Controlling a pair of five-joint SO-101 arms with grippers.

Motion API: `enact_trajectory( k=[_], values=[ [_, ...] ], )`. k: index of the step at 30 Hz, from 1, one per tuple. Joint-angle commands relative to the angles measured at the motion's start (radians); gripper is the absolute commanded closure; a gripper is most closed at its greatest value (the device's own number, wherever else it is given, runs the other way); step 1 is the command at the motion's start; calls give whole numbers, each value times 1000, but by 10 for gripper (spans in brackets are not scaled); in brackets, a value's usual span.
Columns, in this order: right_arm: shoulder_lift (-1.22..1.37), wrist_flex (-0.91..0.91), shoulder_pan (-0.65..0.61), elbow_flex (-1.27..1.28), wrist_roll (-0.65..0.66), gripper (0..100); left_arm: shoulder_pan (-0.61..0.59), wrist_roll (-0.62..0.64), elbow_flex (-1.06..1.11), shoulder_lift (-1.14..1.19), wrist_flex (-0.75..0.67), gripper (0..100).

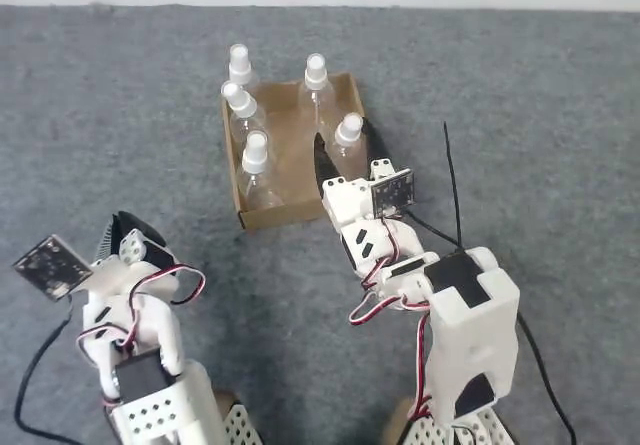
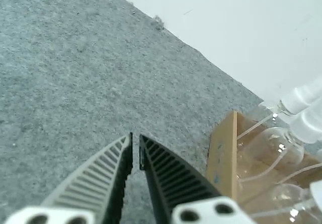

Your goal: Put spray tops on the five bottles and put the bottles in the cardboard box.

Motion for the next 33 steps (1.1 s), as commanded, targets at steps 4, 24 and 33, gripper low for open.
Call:
enact_trajectory(
  k=[4, 24, 33],
  values=[
    [-13, -19, 7, -41, 80, 789, -6, -9, -8, -20, -28, 988],
    [-111, -7, 4, 31, 84, 712, -5, -9, -8, -20, -29, 988],
    [-179, 70, 4, 49, 83, 690, -5, -9, 1, -20, -34, 988]
  ],
)
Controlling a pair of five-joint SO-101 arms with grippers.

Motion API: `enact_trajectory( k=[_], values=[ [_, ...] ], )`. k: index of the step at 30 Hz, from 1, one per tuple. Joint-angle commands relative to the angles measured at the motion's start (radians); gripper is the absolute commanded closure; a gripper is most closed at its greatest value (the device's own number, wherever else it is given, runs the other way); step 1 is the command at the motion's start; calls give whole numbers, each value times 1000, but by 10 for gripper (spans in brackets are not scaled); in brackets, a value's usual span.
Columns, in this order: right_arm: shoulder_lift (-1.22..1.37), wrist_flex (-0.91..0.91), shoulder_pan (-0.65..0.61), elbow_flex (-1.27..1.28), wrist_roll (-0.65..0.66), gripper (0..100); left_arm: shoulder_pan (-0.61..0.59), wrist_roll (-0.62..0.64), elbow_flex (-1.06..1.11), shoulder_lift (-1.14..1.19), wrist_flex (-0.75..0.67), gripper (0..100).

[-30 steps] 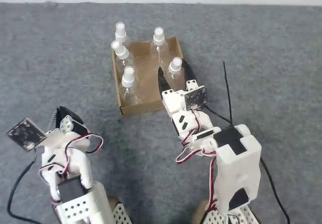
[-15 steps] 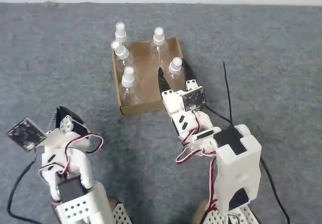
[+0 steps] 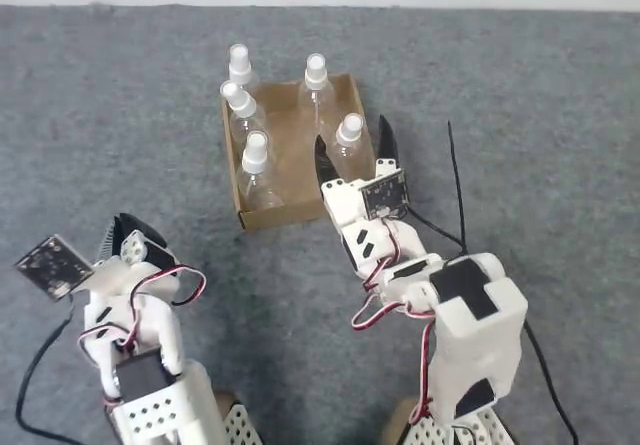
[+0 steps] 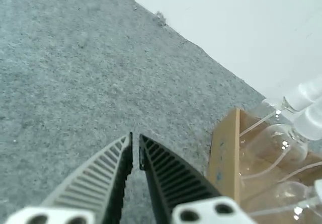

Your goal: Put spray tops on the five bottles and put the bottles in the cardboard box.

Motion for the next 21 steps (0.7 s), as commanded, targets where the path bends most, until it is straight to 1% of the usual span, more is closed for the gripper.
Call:
enact_trajectory(
  k=[1, 21],
  values=[
    [-108, 4, 2, 28, 11, 690, -5, -9, -12, -20, -34, 988],
    [-325, 13, -15, 221, 11, 691, -3, -9, -12, -20, -34, 988]
  ],
)
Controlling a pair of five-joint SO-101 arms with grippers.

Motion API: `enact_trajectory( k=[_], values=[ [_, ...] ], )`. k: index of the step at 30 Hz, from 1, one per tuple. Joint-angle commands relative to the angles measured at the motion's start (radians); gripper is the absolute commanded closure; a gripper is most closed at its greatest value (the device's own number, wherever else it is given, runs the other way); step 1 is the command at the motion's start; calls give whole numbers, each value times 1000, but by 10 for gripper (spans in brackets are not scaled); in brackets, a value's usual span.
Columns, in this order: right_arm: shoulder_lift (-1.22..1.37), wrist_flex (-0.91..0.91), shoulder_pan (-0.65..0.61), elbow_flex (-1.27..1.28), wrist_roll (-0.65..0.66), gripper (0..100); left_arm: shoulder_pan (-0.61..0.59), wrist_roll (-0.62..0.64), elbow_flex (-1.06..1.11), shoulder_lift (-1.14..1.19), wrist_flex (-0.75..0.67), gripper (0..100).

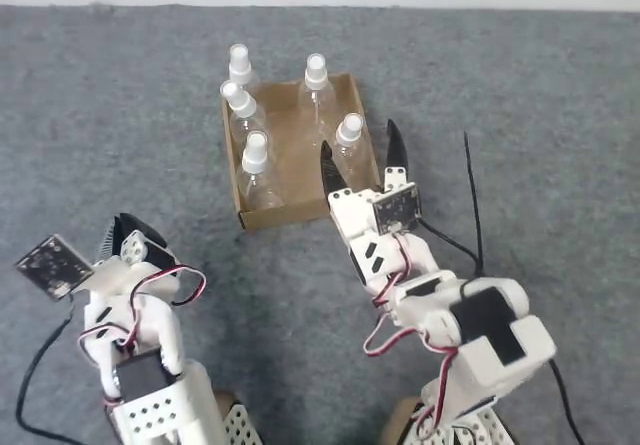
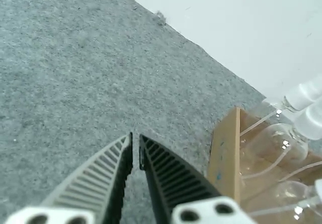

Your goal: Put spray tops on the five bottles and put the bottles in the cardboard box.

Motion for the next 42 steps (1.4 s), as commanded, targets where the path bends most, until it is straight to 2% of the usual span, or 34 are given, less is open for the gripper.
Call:
enact_trajectory(
  k=[1, 11, 18, 28, 32, 37, 42],
  values=[
    [-114, 13, -10, 26, 11, 691, -3, -9, -12, -20, -34, 988],
    [-225, 13, -10, 115, 11, 691, -2, -9, -12, -20, -34, 988],
    [-315, 13, -81, 190, 11, 692, 0, -9, -12, -20, -34, 988],
    [-387, 13, -90, 238, 11, 692, 5, -31, -12, -21, -32, 988],
    [-438, 13, -91, 265, 11, 693, 75, -35, -8, -20, -9, 988],
    [-510, 13, -90, 296, 11, 791, 181, -37, -8, -20, 54, 988],
    [-590, 84, -85, 305, 11, 857, 221, -44, -7, -20, 75, 988]
  ],
)
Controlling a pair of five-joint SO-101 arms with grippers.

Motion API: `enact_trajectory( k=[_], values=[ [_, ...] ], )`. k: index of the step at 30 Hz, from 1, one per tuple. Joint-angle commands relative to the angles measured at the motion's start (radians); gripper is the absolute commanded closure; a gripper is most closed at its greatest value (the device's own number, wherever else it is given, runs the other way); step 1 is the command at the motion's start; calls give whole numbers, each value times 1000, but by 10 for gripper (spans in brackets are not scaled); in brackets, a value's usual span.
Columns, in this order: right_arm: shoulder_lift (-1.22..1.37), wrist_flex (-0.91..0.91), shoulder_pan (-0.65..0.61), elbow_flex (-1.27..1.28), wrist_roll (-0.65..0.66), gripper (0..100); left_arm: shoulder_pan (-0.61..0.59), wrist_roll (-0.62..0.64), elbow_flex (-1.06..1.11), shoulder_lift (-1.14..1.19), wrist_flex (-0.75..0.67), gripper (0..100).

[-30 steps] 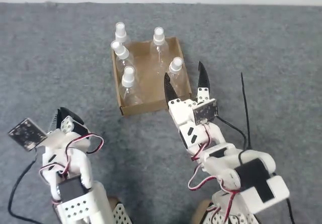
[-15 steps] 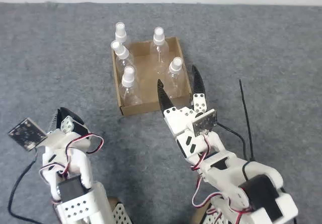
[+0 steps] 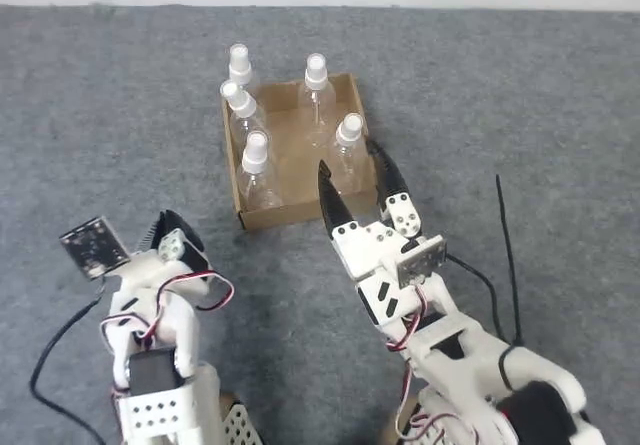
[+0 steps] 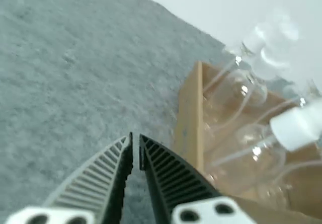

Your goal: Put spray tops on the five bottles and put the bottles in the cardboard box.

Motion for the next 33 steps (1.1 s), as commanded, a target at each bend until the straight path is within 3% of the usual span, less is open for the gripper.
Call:
enact_trajectory(
  k=[1, 7, 19, 33],
  values=[
    [-105, 79, -5, -3, 11, 861, 23, -35, -7, -20, 11, 988],
    [-292, 225, -13, 41, 5, 862, 25, -87, -7, -20, 29, 988],
    [-739, 808, -8, 37, 2, 863, 25, -87, -7, -20, 31, 988],
    [-1078, 1139, -4, 38, 2, 863, 74, -89, -7, -18, 58, 988]
  ],
)
